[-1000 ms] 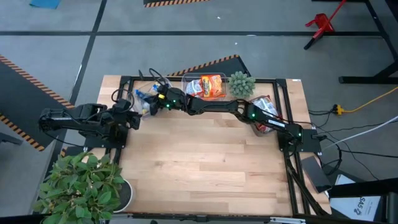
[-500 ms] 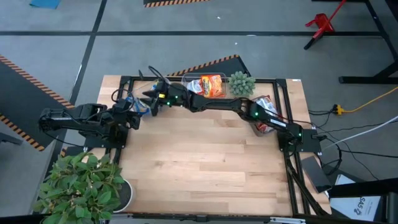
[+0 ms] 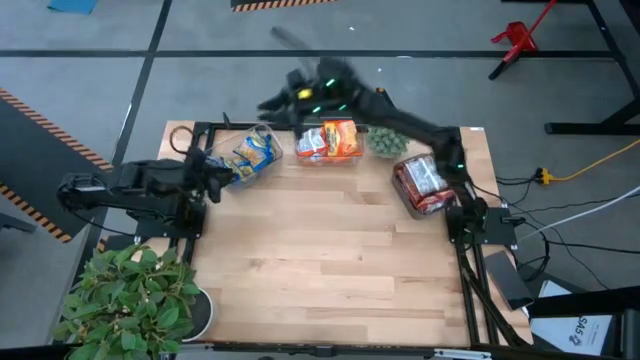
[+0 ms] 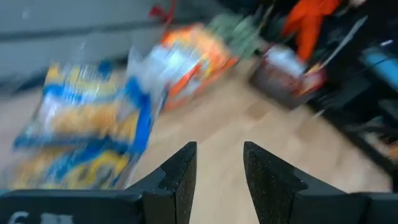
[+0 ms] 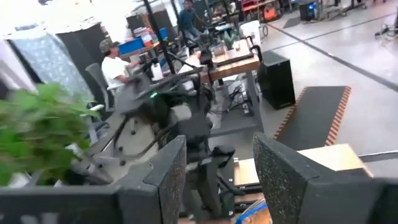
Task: Sort Maruchan noodles
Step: Return to Home Position
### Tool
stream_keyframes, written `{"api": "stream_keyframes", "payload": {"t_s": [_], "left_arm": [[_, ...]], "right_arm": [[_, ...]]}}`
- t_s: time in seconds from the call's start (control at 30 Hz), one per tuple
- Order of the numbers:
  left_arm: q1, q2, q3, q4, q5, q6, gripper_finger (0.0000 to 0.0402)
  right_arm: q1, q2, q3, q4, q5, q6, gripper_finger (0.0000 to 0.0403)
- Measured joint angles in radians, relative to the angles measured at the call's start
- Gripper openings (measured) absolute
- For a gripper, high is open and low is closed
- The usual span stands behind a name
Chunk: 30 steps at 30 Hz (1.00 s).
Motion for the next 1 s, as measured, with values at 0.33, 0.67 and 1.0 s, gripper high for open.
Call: {"api": "stream_keyframes", "payload": {"t_s": [0.33,0.67,1.0], "left_arm": [[0.0,-0.009,0.169,0.142,0.097,0.257,0.0127],[-0.001,-0.244,0.077,0.322,0.447,0.402,0.0127],[-0.001,-0.335,-0.088,0.377,0.436,0.329,0.0127]], "right_arm": [[-0.109,-0.349,0.0,-0.571,-0.069,-0.367,0.017],[-0.216,-0.686,-0.203,-0.836,-0.167,-0.536,0.017],[-0.238,-1.207,-1.137,-0.114,-0.203,-0.329,0.017]]}}
